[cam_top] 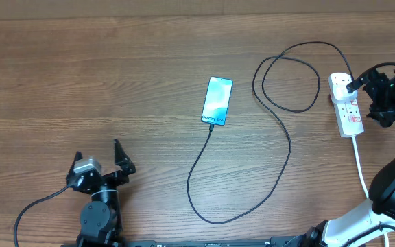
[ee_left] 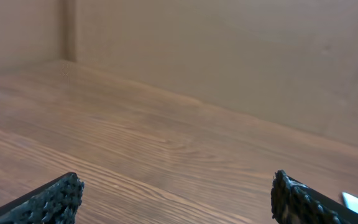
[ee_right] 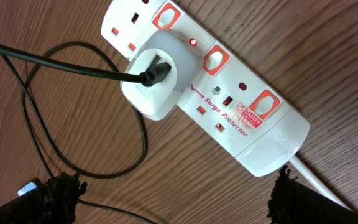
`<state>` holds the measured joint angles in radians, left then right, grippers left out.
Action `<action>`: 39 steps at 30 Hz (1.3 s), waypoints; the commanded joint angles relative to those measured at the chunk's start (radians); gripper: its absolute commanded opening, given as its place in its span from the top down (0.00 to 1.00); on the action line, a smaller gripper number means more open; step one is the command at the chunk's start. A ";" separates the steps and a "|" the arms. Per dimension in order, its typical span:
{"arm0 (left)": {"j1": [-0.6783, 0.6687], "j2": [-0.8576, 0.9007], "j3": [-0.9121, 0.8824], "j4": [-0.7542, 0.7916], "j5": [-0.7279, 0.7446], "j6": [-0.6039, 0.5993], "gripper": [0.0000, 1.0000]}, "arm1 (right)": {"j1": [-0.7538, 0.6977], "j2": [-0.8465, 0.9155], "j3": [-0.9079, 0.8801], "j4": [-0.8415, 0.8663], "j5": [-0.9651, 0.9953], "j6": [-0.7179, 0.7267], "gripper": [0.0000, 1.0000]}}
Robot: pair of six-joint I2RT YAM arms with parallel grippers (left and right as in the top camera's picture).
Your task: Plug charger to phone and switch on socket
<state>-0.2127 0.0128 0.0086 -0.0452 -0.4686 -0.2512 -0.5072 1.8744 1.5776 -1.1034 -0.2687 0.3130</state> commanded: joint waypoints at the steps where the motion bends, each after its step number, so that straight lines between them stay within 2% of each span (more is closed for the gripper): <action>1: 0.049 -0.010 -0.004 -0.003 -0.010 0.016 0.00 | 0.002 -0.040 -0.004 0.002 0.006 -0.003 0.00; 6: 0.057 -0.010 -0.004 -0.004 -0.001 0.095 0.00 | 0.002 -0.040 -0.004 0.002 0.006 -0.003 0.00; 20: 0.058 -0.010 -0.004 -0.006 0.084 0.094 0.00 | 0.002 -0.040 -0.004 0.002 0.006 -0.003 0.00; 23: 0.071 -0.010 -0.004 -0.006 0.145 0.095 0.00 | 0.002 -0.040 -0.004 0.002 0.006 -0.003 0.00; 29: 0.139 -0.010 -0.004 -0.028 0.375 0.148 0.00 | 0.002 -0.040 -0.004 0.002 0.006 -0.003 0.00; 39: 0.154 -0.010 -0.004 -0.031 0.389 0.260 0.00 | 0.002 -0.040 -0.004 0.002 0.006 -0.003 0.00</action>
<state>-0.0692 0.0128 0.0086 -0.0715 -0.1074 -0.0582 -0.5072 1.8744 1.5776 -1.1030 -0.2691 0.3138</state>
